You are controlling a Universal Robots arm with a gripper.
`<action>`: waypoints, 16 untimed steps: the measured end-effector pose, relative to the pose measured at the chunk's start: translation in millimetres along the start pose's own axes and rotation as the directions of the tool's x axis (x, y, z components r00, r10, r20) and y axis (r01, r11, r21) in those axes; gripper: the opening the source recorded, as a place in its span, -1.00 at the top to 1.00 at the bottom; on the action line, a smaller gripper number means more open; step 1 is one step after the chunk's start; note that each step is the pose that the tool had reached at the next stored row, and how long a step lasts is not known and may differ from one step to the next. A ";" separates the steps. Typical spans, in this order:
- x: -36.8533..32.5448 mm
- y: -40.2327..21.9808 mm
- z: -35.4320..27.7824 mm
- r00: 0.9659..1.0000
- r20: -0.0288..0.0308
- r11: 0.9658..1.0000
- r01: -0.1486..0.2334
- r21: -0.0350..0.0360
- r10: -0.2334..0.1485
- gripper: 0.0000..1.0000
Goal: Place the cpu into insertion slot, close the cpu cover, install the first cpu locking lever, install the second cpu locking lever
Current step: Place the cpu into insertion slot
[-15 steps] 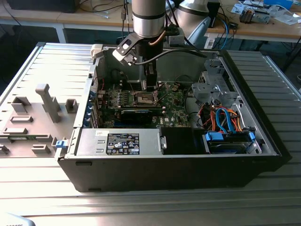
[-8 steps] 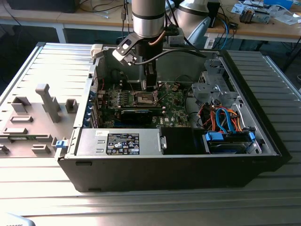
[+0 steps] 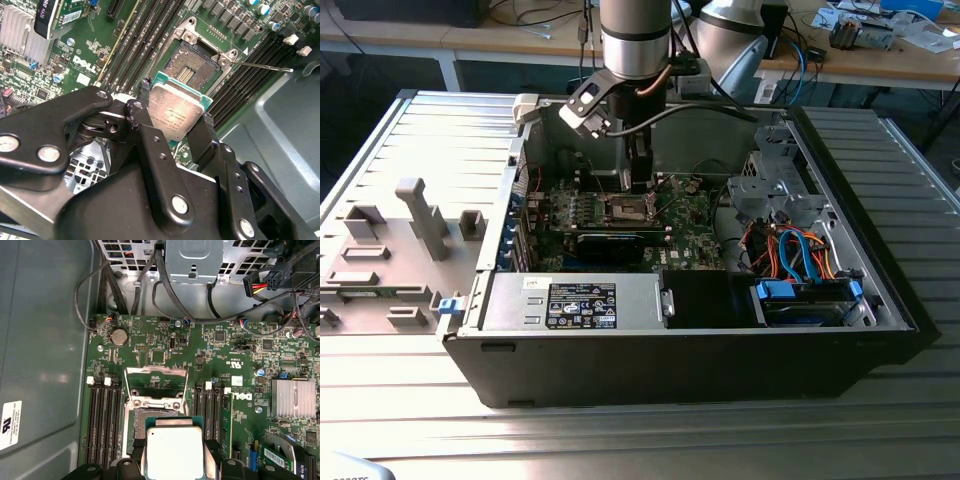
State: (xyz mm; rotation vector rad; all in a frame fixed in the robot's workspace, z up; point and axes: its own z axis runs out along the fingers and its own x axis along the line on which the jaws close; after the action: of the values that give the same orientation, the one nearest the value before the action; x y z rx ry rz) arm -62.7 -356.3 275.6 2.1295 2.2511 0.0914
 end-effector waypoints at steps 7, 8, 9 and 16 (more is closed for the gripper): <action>0.0 -0.2 0.8 0.999 0.003 0.999 -0.040 0.000 0.040 -0.09; 0.0 -0.2 0.8 0.999 0.003 0.999 -0.040 0.000 0.040 -0.09; 0.1 -0.1 0.9 0.999 0.003 0.999 -0.040 0.000 0.040 -0.09; 2.9 0.0 1.2 0.999 0.003 0.999 -0.040 0.000 0.040 -0.09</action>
State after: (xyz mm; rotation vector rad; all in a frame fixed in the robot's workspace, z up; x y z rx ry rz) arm -62.8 -353.4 274.4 2.1731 2.2075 0.0901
